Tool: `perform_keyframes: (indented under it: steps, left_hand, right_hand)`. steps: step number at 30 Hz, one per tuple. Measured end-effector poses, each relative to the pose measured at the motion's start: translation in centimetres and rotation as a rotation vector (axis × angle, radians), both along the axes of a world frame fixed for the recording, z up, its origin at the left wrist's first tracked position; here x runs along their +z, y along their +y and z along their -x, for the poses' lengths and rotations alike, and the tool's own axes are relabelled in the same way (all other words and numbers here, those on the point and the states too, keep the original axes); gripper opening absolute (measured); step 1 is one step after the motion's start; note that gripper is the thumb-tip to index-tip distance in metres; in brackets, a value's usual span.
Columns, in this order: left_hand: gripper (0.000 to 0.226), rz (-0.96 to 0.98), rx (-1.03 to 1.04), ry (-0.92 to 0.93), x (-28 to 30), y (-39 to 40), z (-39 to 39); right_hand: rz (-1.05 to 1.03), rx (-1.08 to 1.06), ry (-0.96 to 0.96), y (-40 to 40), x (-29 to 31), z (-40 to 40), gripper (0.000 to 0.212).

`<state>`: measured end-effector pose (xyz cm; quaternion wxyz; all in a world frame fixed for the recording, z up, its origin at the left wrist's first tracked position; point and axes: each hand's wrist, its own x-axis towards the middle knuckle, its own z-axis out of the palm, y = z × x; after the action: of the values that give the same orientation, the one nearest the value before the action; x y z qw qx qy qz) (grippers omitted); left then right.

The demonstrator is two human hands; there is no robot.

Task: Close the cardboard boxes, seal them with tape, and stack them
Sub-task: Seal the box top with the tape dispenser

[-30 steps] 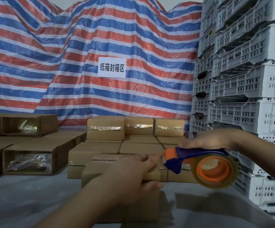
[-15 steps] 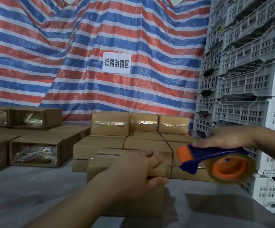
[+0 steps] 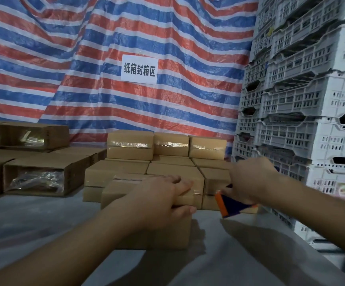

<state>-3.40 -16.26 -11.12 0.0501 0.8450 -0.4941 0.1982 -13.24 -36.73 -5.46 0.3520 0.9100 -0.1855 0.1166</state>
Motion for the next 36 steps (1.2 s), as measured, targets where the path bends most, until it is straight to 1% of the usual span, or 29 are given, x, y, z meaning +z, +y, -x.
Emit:
perform_keyframes:
  steps: [1, 4, 6, 9, 12, 14, 15, 16, 17, 18, 19, 20, 21, 23, 25, 29, 30, 32, 36]
  left_hand:
    - [0.069, 0.003, -0.001, 0.005, 0.1, 0.0, 0.1]
    - [0.069, 0.01, -0.01, 0.002, 0.3, -0.1, 0.2]
    - [0.069, 0.012, -0.021, -0.011, 0.3, 0.0, 0.2]
    - [0.07, 0.026, -0.033, -0.022, 0.2, 0.1, 0.2]
    - [0.069, 0.026, -0.041, -0.033, 0.2, -0.1, -0.1]
    - [0.067, 0.039, -0.05, -0.039, 0.1, -0.2, -0.2]
    - [0.066, 0.046, -0.055, -0.046, 0.0, -0.3, -0.3]
    - [0.065, 0.05, -0.06, -0.052, -0.1, -0.3, -0.4]
    - [0.063, 0.053, -0.066, -0.057, -0.2, -0.3, -0.4]
    - [0.062, 0.056, -0.072, -0.06, -0.3, -0.3, -0.4]
    - [0.061, 0.059, -0.075, -0.063, -0.3, -0.4, -0.5]
    - [0.061, 0.063, -0.075, -0.064, -0.2, -0.4, -0.5]
    - [0.062, 0.067, -0.073, -0.063, -0.2, -0.5, -0.5]
    - [0.064, 0.077, -0.074, -0.054, -0.1, -0.4, -0.4]
    - [0.065, 0.083, -0.085, -0.063, -0.1, -0.3, -0.4]
    - [0.069, 0.094, -0.072, -0.117, -0.3, -0.5, -0.6]
    - [0.071, 0.095, -0.064, -0.123, -0.5, -0.5, -0.6]
    - [0.074, 0.122, -0.048, -0.093, -0.6, -0.3, -0.7]
    - [0.078, 0.152, -0.043, -0.047, -0.6, -0.1, -0.9]
  right_hand:
    - [-0.057, 0.023, -0.079, -0.5, -0.9, 0.6, 0.053]
    - [-0.179, 0.049, -0.277, -1.4, -4.7, 1.7, 0.061]
    - [-0.262, 0.031, -0.334, -1.6, -7.4, 2.2, 0.065]
    - [-0.332, -0.022, -0.379, -1.3, -10.0, 2.6, 0.07]
    - [-0.49, -0.091, -0.317, -1.2, -10.5, 3.0, 0.069]
    - [-0.529, -0.125, -0.276, -0.8, -9.5, 3.1, 0.073]
    - [-0.507, -0.104, -0.307, -0.5, -8.7, 3.1, 0.076]
    - [-0.485, -0.028, -0.391, -0.2, -8.0, 3.1, 0.079]
    - [-0.511, 0.113, -0.502, 0.1, -7.4, 2.9, 0.08]
    - [-0.628, 0.264, -0.598, 0.7, -6.6, 2.6, 0.08]
    - [-0.804, 0.394, -0.659, 1.6, -5.8, 2.2, 0.076]
    - [-0.984, 0.485, -0.68, 2.7, -4.9, 1.6, 0.07]
    - [-1.145, 0.528, -0.667, 3.8, -4.3, 0.7, 0.066]
    - [-1.398, 0.534, -0.594, 5.9, -3.5, -1.3, 0.063]
    - [-1.614, 0.496, -0.551, 7.7, -3.1, -2.9, 0.062]
    - [-2.072, 0.312, -0.612, 8.8, -4.2, -4.9, 0.066]
    - [-2.148, 0.297, -0.624, 8.6, -4.8, -5.1, 0.067]
    - [-2.243, 0.336, -0.665, 8.1, -6.3, -5.3, 0.065]
    - [-2.317, 0.417, -0.739, 7.6, -7.1, -5.5, 0.058]
